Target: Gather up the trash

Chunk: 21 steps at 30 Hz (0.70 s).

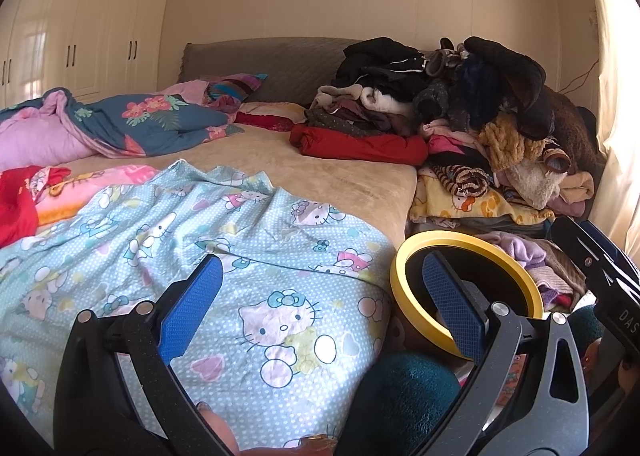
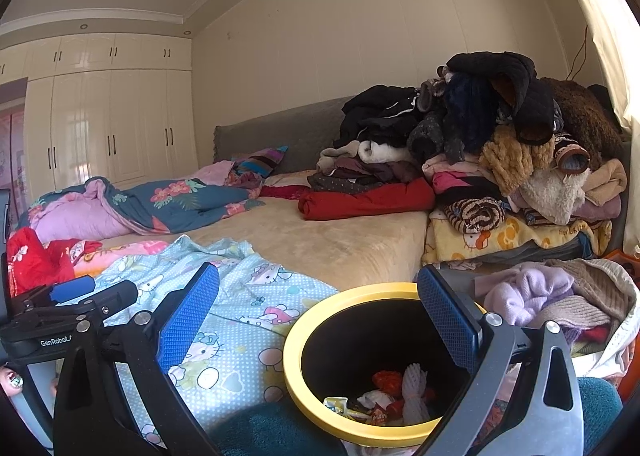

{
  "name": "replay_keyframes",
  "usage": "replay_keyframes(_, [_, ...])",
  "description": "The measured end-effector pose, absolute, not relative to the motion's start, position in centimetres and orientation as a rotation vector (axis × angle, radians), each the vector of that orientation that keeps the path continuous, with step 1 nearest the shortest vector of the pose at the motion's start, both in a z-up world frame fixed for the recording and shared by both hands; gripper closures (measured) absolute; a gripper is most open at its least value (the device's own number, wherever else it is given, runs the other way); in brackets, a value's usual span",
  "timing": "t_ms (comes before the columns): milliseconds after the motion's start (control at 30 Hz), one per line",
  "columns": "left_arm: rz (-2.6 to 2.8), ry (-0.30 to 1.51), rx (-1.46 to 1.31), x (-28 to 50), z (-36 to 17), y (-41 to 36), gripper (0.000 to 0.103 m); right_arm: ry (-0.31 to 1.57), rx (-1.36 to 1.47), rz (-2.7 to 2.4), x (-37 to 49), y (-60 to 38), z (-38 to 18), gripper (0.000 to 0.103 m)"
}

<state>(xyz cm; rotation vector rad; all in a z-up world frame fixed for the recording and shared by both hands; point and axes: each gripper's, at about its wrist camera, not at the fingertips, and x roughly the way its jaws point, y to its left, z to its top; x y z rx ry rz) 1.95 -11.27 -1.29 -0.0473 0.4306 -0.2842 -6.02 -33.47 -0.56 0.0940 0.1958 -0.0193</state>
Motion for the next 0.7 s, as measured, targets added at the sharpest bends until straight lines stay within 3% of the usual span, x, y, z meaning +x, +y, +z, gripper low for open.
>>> replay_keyframes(700, [-0.284, 0.434, -0.047, 2.02, -1.26, -11.23, 0.011, 0.198, 0.095, -0.029, -6.04, -33.81, -0.60, 0.006])
